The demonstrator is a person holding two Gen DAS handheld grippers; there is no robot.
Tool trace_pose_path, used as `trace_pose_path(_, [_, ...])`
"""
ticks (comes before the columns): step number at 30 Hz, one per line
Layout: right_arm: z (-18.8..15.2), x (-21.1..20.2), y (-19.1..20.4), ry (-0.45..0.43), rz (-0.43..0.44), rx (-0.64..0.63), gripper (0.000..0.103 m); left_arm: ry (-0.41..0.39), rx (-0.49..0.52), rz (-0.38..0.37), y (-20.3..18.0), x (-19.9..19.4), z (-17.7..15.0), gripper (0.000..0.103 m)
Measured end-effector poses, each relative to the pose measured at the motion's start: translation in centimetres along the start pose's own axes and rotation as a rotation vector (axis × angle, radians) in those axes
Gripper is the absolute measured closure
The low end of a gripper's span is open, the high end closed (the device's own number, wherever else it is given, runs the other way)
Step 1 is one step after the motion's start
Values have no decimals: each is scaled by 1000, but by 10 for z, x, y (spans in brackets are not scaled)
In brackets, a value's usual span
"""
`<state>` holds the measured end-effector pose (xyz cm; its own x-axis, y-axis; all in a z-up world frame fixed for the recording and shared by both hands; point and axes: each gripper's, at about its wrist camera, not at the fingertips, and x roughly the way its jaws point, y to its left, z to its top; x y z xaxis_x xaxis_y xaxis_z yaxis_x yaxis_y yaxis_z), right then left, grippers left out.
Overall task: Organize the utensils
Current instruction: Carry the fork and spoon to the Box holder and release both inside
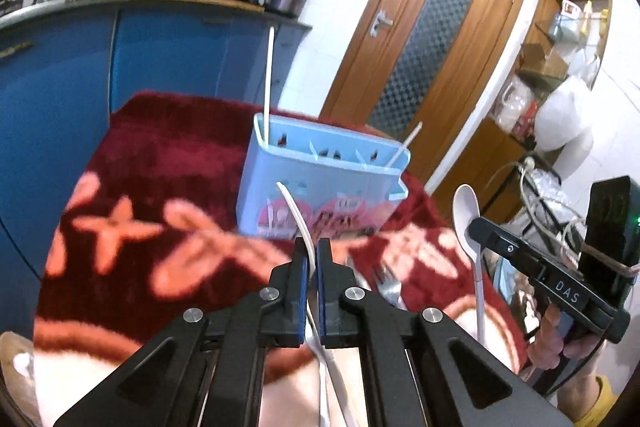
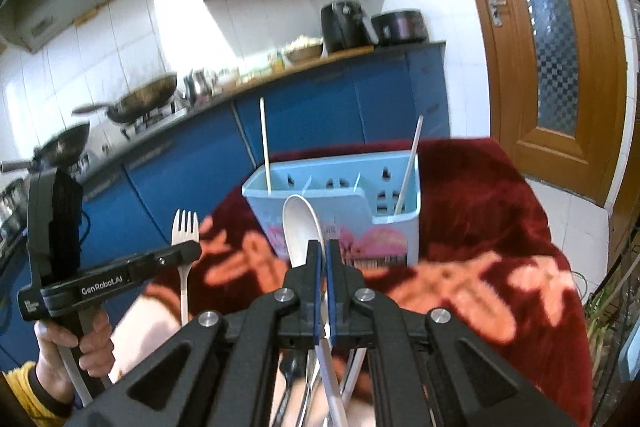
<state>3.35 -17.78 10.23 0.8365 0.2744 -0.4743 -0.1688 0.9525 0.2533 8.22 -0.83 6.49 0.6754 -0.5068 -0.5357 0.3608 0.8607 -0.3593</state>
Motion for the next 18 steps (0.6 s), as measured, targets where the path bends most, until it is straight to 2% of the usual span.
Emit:
trace_pose_path(8, [18, 0, -13, -110, 15, 60, 99, -147, 53, 69, -8, -15, 39, 100])
trace_pose_path(18, [37, 20, -30, -181, 41, 96, 99, -329, 107, 188, -17, -1, 88, 100])
